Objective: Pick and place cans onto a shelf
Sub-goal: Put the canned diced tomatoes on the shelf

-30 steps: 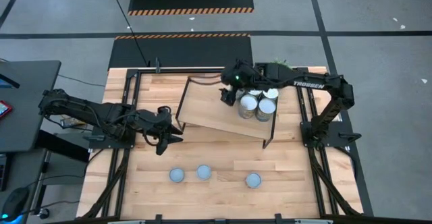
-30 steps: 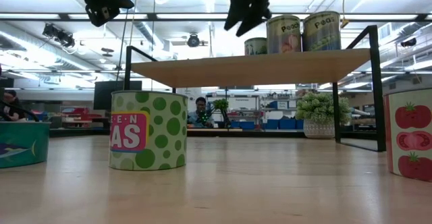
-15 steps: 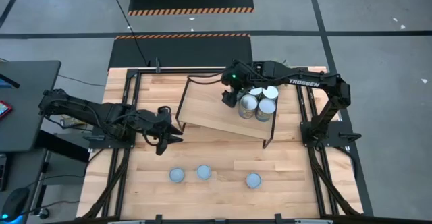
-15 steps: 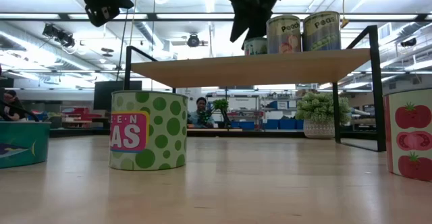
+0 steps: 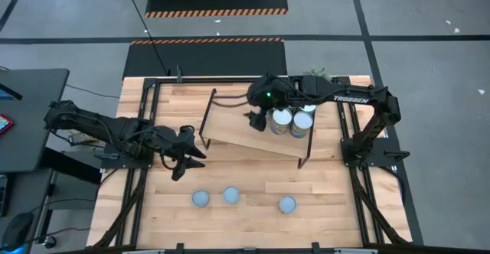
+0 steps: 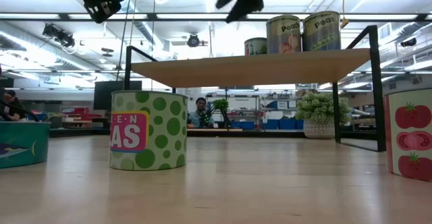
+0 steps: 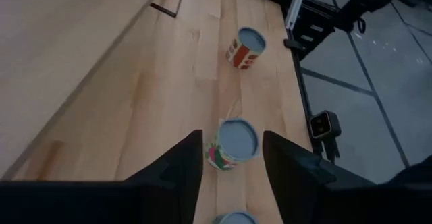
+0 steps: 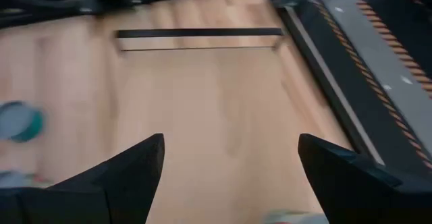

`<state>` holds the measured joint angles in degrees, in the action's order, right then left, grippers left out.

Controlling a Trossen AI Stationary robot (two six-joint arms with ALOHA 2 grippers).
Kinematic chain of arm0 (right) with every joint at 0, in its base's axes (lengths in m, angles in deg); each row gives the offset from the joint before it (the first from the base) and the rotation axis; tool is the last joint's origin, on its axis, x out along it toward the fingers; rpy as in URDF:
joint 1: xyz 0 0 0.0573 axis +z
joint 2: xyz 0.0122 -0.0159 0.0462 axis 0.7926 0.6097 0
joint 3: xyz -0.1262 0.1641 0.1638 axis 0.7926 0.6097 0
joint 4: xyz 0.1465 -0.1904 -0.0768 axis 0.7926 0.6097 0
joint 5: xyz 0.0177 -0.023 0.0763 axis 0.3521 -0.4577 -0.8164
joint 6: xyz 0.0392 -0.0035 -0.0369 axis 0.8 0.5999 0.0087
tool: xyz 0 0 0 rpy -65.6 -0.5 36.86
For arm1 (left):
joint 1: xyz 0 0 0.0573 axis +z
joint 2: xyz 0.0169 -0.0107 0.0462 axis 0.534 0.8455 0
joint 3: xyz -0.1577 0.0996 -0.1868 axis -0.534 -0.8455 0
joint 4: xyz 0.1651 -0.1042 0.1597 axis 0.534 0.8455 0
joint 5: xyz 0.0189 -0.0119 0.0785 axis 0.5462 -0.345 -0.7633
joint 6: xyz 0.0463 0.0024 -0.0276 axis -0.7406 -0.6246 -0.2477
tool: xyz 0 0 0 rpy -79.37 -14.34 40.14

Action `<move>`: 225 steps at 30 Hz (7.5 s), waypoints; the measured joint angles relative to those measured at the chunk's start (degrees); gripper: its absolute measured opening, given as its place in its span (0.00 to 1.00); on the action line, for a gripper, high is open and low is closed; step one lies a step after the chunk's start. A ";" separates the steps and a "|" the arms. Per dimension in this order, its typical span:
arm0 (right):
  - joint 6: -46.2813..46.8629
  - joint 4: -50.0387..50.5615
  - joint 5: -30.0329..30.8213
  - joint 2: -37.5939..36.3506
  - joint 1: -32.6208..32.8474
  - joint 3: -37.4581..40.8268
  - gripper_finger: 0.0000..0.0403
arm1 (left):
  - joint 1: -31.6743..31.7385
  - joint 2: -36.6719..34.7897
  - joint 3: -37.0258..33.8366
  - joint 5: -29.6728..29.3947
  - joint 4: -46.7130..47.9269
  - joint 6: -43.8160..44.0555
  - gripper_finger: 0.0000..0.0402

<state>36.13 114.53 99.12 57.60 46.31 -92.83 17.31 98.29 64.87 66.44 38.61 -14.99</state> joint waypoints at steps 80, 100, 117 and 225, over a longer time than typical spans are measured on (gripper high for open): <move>7.98 -7.65 0.70 21.26 31.99 -4.17 0.96 | -30.52 33.09 13.43 -5.56 11.53 32.98 0.58; 16.51 14.23 -8.52 20.98 41.41 3.01 0.96 | -28.54 33.00 13.44 -13.16 8.20 27.83 0.58; 12.22 10.85 -4.36 20.98 43.16 14.34 0.96 | -28.54 33.00 13.44 -13.14 7.84 28.09 0.58; -5.98 31.70 10.18 21.18 5.35 -24.39 0.90 | -21.92 19.76 13.44 -11.86 20.50 14.95 0.58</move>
<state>30.16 146.22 109.31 78.78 51.66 -117.22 -4.61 118.05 78.31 54.58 59.10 -0.04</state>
